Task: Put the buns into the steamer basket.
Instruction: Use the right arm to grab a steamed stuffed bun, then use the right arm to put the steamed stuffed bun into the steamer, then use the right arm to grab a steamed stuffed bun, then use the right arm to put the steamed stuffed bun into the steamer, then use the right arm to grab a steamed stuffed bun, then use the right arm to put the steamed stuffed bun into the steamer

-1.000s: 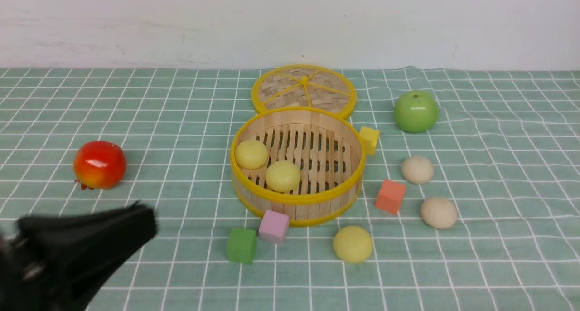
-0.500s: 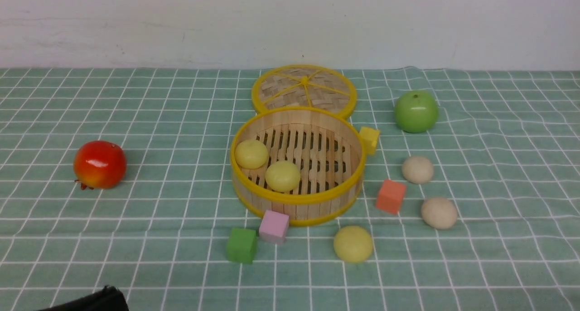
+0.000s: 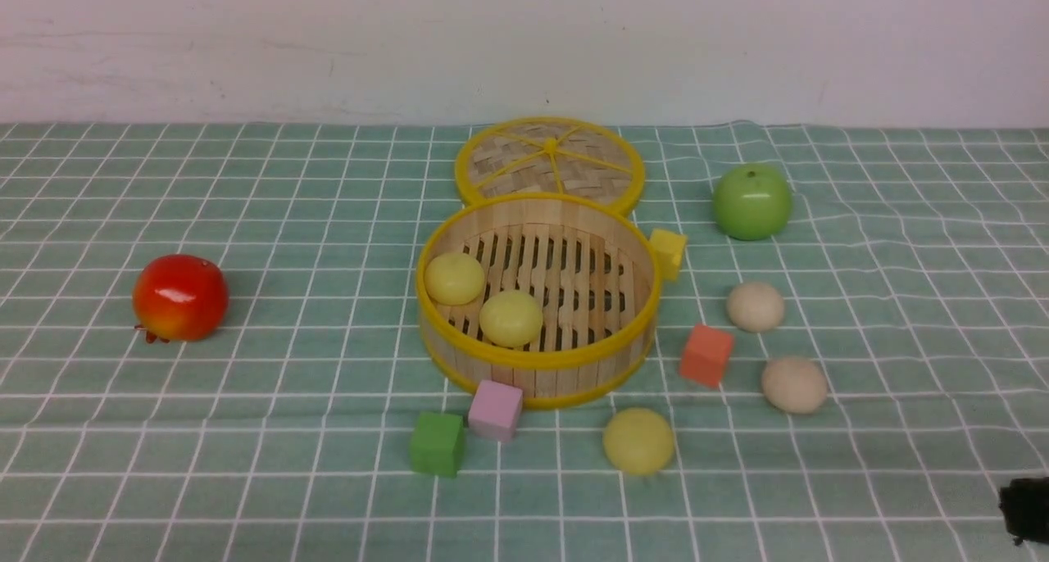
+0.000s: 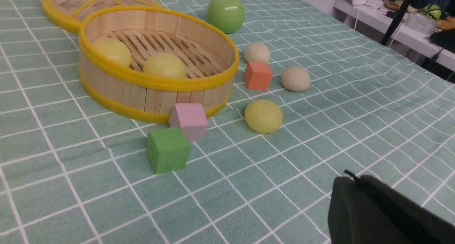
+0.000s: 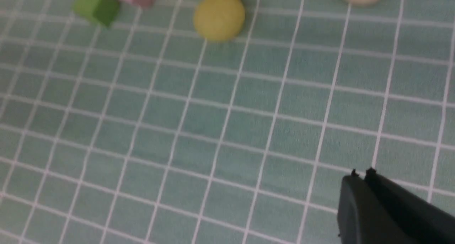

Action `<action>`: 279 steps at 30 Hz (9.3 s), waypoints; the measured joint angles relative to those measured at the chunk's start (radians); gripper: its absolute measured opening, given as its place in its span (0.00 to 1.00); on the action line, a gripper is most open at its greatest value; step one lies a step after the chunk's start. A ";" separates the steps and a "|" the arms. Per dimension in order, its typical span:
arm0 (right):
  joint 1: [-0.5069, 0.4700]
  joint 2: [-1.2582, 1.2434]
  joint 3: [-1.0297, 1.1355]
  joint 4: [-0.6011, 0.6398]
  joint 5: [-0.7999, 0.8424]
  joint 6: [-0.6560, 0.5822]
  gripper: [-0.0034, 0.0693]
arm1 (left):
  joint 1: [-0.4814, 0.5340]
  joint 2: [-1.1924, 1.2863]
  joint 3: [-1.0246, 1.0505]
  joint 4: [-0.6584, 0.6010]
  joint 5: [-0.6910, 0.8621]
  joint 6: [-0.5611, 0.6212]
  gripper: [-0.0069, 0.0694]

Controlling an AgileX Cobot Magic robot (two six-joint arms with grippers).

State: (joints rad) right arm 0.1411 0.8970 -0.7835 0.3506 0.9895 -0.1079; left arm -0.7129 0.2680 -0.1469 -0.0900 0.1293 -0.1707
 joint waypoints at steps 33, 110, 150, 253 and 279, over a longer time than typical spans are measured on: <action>0.429 1.046 -0.604 -0.279 -0.218 0.169 0.44 | 0.000 0.000 0.000 0.000 0.006 0.000 0.09; 0.076 0.932 -0.594 -0.277 -0.189 0.143 0.46 | 0.000 0.000 0.000 0.000 0.010 0.000 0.17; 0.057 1.056 -0.593 -0.254 -0.245 0.067 0.06 | 0.000 0.000 0.000 0.000 0.010 0.000 0.18; 0.011 1.347 -1.068 -0.184 -0.135 -0.027 0.19 | 0.000 0.000 0.000 0.000 0.013 0.000 0.19; 0.301 1.310 -1.096 0.426 -0.496 -0.492 0.08 | 0.000 0.000 0.000 0.000 0.013 0.000 0.19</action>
State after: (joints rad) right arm 0.4419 2.2066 -1.8792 0.7768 0.4935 -0.5997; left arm -0.7129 0.2680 -0.1469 -0.0900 0.1426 -0.1707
